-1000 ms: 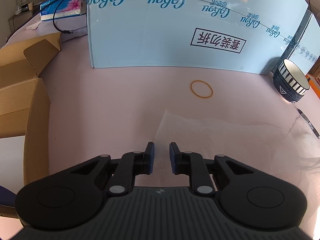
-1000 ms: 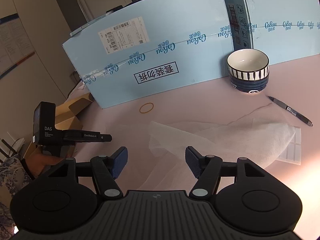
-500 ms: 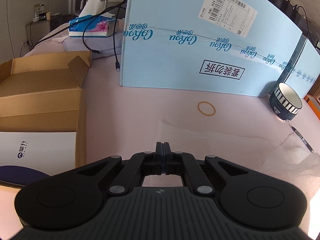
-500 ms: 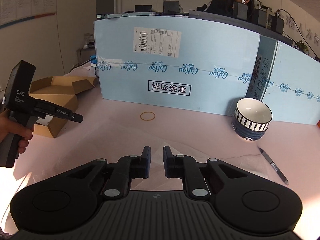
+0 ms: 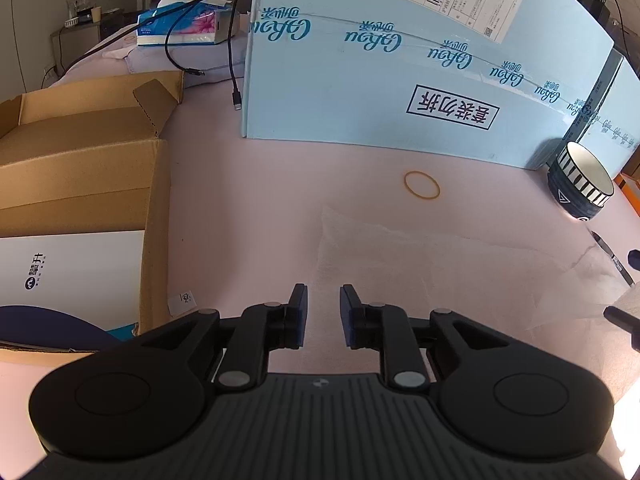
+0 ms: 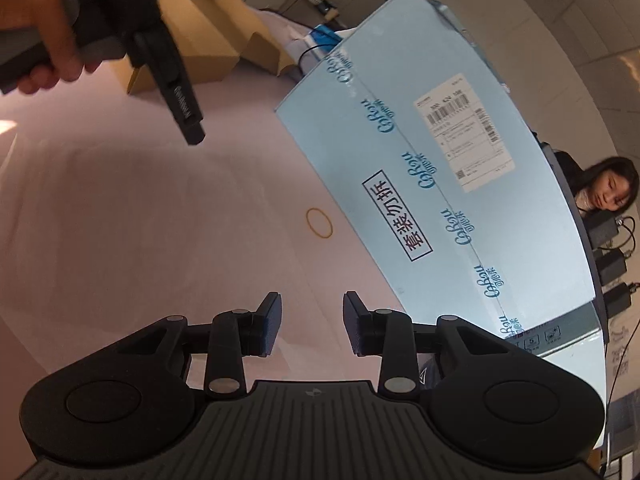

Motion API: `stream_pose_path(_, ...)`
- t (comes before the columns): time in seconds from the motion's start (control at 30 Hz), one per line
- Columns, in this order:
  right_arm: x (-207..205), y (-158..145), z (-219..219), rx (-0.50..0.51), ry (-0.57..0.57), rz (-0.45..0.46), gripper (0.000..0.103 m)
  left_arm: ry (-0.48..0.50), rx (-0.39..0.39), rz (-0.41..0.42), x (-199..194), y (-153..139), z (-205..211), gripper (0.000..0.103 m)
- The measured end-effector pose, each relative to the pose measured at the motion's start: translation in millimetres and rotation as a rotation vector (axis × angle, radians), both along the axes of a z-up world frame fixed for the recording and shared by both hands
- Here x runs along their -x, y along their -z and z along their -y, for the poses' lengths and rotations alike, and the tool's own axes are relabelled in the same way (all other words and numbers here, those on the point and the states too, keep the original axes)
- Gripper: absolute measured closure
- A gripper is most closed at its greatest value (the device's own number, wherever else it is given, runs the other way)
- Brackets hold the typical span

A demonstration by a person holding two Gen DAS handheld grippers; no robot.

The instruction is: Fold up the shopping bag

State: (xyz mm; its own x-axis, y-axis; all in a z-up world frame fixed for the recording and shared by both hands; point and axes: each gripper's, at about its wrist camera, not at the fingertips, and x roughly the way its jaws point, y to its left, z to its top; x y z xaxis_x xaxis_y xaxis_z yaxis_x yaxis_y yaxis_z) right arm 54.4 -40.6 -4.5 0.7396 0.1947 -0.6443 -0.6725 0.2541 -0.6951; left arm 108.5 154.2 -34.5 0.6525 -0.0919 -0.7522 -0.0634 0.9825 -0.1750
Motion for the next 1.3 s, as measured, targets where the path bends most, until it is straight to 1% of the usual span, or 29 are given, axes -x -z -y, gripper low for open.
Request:
stream_pose_path(0.07, -1.0, 8.4, -2.2, 0.053, -0.040, -0.005, 0.074, 0.005, -0.007, -0.004, 1.2, 0.7, -0.3, 0.085)
stream_pose_path(0.13, -4.7, 17.8, -4.8, 0.111, -0.070, -0.034, 0.074, 0.006, -0.009, -0.010, 1.7, 2.2, 0.2, 0.084)
stream_pose_path(0.3, -13.6, 38.0, -6.9, 0.199, -0.107, -0.042, 0.074, 0.011, -0.015, -0.019, 2.1, 4.7, 1.1, 0.076)
stream_pose_path(0.33, -15.2, 40.9, -7.6, 0.212, -0.109, -0.048, 0.076, 0.011, -0.019, -0.019, 2.3, 4.8, 1.5, 0.076)
stream_pose_path(0.4, -18.2, 46.7, -9.0, 0.237, -0.112, -0.060, 0.086, 0.015, -0.021, -0.025, 1.8, 5.8, 1.7, 0.075)
stream_pose_path(0.43, -19.3, 48.7, -9.5, 0.245, -0.113, -0.064, 0.092, 0.017, -0.021, -0.029, 1.3, 6.5, 1.8, 0.075)
stream_pose_path(0.47, -19.7, 49.7, -10.5, 0.246, -0.112, -0.060, 0.093, 0.021, -0.020, -0.035, 0.5, 7.3, 1.9, 0.073)
stream_pose_path(0.5, -20.1, 50.6, -11.4, 0.246, -0.110, -0.058, 0.094, 0.024, -0.019, -0.041, -0.2, 8.0, 2.1, 0.069)
stream_pose_path(0.57, -20.5, 50.9, -12.0, 0.241, -0.106, -0.071, 0.096, 0.029, -0.024, -0.044, -0.7, 9.0, 3.1, 0.065)
stream_pose_path(0.77, -19.0, 45.0, -7.4, 0.197, -0.076, -0.084, 0.100, 0.036, -0.039, -0.057, -1.9, 11.6, 5.7, 0.065)
stream_pose_path(0.9, -20.5, 36.5, 3.9, 0.124, -0.002, -0.075, 0.102, 0.045, -0.045, -0.065, -2.4, 12.3, 7.5, 0.063)
stream_pose_path(1.07, -22.2, 4.5, 32.5, -0.058, 0.160, -0.018, 0.102, 0.058, -0.062, -0.069, -1.2, 11.3, 10.4, 0.061)
stream_pose_path(1.13, -18.2, -15.5, 52.4, -0.159, 0.262, 0.022, 0.102, 0.060, -0.072, -0.070, -1.5, 10.9, 11.3, 0.060)
stream_pose_path(1.17, -15.3, -20.3, 60.1, -0.194, 0.300, 0.031, 0.102, 0.059, -0.076, -0.072, -2.0, 11.4, 11.3, 0.057)
stream_pose_path(1.2, -10.1, -27.0, 72.4, -0.253, 0.360, 0.036, 0.102, 0.056, -0.079, -0.072, -2.4, 12.2, 11.1, 0.053)
stream_pose_path(1.23, -3.8, -31.2, 84.8, -0.304, 0.422, 0.031, 0.102, 0.053, -0.083, -0.073, -2.9, 12.9, 10.8, 0.051)
stream_pose_path(1.3, 7.2, -34.5, 104.5, -0.368, 0.538, 0.022, 0.102, 0.054, -0.083, -0.076, -4.0, 14.2, 10.7, 0.049)
